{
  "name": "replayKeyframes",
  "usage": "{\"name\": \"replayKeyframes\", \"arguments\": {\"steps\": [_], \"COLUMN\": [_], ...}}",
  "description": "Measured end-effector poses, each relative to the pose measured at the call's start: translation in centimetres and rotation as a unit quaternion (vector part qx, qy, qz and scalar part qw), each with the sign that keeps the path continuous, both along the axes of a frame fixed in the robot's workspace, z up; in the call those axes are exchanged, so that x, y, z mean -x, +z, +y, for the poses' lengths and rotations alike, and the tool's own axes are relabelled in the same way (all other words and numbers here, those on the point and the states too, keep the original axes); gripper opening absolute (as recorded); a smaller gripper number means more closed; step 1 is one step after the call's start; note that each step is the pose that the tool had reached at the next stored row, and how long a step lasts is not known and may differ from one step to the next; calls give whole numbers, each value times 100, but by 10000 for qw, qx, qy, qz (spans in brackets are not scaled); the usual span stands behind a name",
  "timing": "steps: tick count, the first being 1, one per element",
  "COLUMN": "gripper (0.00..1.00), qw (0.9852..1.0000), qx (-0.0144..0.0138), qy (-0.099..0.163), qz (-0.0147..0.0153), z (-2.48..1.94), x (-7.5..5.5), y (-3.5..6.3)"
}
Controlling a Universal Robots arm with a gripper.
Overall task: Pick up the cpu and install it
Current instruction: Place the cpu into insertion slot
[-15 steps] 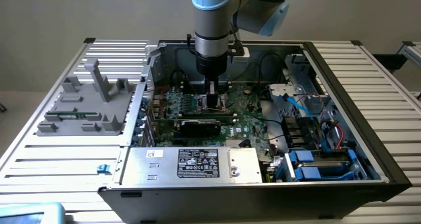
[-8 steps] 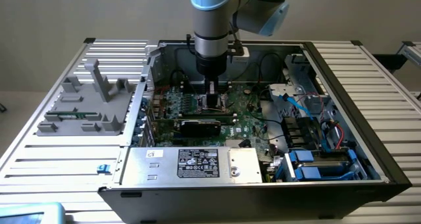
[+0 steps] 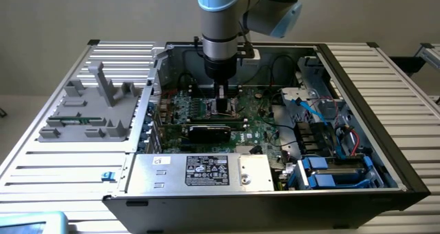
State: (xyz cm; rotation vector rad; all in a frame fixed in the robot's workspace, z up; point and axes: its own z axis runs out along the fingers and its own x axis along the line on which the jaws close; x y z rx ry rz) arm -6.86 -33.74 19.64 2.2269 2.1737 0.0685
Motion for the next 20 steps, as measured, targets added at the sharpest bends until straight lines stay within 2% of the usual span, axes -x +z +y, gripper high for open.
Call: {"name": "replayKeyframes", "arguments": {"steps": [20], "gripper": [56], "qw": [10000], "qx": [-2], "qy": [-68], "qz": [-13], "z": [-1], "x": [23], "y": [-14]}}
